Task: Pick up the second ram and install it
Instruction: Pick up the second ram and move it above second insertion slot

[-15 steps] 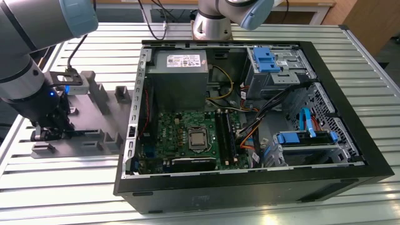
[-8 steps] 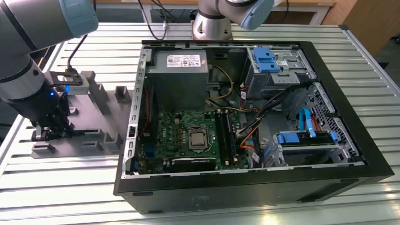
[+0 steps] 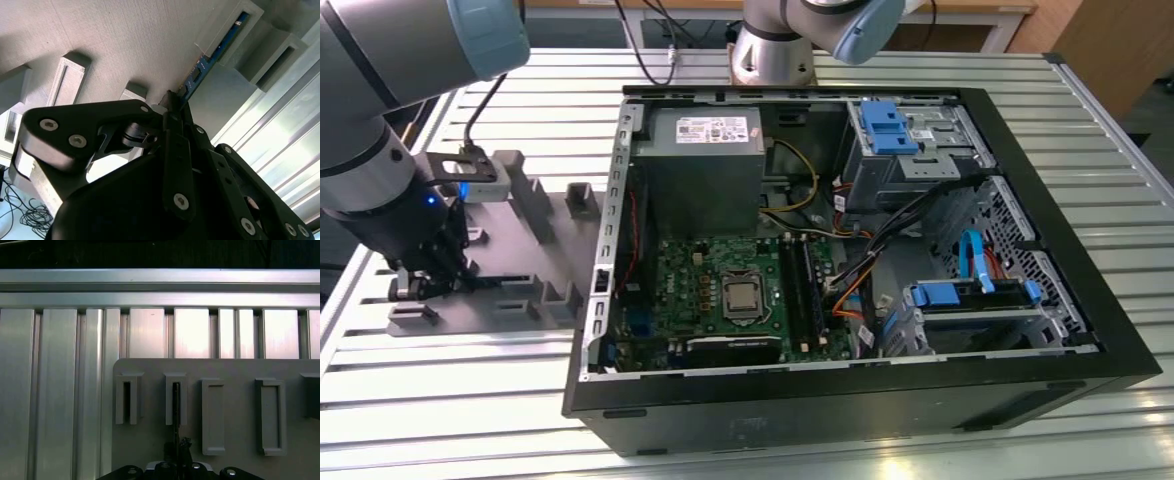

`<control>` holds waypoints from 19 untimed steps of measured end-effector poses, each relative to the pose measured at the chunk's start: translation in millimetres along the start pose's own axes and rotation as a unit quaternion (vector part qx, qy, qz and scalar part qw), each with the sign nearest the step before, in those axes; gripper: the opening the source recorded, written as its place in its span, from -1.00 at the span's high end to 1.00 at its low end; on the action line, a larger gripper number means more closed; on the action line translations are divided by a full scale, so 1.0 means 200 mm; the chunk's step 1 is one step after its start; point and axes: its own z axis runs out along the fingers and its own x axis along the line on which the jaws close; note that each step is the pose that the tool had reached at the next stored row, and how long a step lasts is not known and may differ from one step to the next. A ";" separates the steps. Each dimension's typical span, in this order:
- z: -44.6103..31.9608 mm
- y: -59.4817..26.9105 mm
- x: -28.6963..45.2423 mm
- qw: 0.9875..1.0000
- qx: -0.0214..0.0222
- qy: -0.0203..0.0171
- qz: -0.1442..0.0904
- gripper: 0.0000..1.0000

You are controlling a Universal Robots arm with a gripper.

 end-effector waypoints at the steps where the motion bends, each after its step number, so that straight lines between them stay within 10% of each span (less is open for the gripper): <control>1: 0.000 0.000 0.000 1.000 0.000 0.000 0.000 0.72; 19: -0.023 0.000 0.000 1.000 0.000 0.000 0.000 0.72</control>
